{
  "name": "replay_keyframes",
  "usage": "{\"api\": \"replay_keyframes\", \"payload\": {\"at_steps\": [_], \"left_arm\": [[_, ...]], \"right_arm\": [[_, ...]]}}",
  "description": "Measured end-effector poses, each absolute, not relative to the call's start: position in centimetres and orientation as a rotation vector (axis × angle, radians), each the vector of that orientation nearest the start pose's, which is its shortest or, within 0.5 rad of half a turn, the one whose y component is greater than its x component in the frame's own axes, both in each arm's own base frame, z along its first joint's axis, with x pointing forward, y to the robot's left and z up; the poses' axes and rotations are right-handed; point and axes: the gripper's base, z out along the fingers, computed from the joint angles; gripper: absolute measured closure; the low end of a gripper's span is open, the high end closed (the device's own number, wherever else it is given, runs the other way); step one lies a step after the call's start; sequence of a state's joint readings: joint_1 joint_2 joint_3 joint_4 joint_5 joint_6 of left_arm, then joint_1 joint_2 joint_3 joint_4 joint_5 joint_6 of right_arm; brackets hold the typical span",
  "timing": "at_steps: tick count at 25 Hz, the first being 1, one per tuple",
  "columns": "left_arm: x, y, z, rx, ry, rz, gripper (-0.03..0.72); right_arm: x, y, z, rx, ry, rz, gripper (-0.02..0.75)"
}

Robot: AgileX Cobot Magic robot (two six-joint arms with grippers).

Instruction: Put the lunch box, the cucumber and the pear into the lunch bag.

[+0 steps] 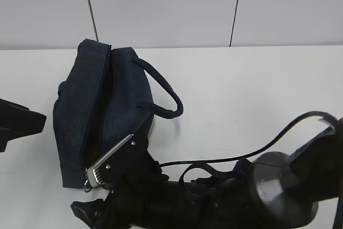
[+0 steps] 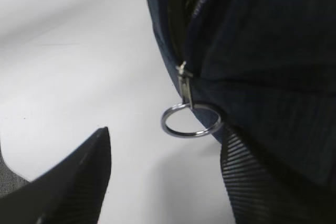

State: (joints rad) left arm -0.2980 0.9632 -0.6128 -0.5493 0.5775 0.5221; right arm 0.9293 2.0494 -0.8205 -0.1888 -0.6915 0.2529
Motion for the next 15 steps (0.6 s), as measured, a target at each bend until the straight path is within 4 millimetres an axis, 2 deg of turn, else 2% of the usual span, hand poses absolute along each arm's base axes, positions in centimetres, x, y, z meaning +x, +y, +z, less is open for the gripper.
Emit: {"api": "replay_keyframes", "payload": {"at_steps": [9,15], "left_arm": [[16.52,-7.79,27.21,0.546,2.283,-0.462,0.448],[16.52,-7.79,27.21,0.546,2.283,-0.462,0.448]], "right_arm": [[21.52,31.26,9.87,-0.949,1.878,0.801,0.226],[21.5,31.08,9.44,-0.977,1.92,0.763,0.227]]}}
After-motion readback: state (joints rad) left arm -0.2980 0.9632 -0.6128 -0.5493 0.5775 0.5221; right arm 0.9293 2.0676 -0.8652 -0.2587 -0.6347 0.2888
